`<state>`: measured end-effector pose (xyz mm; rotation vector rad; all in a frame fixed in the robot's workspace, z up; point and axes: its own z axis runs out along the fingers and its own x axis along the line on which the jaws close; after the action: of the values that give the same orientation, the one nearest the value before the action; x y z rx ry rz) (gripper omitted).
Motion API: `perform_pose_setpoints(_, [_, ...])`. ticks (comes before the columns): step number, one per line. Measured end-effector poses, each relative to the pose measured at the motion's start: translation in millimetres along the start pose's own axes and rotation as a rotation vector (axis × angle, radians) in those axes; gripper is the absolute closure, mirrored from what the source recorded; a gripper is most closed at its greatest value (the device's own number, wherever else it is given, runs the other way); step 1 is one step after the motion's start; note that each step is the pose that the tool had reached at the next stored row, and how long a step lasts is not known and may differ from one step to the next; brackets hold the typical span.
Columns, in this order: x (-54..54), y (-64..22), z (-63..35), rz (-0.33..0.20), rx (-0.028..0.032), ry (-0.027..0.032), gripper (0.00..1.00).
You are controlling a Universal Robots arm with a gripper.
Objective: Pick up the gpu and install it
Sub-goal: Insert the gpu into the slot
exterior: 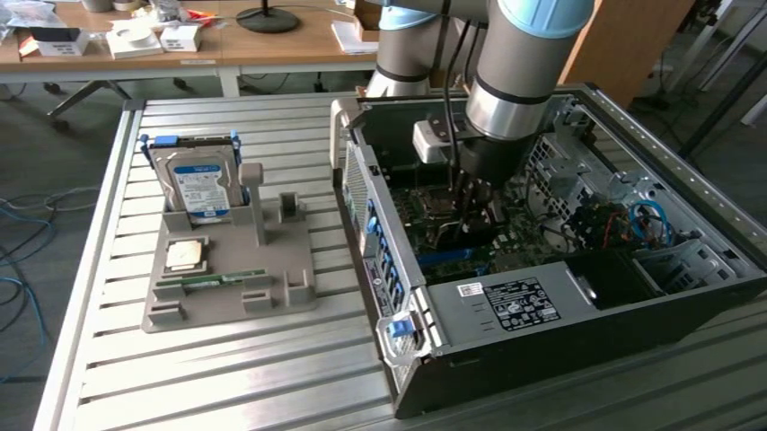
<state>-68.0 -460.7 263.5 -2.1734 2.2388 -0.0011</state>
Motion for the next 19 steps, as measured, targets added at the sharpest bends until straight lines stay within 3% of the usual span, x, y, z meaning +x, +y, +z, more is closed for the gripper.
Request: perform_pose_setpoints(19, [0.1,1.1,4.7,0.000,-0.0001,0.0002,0.74])
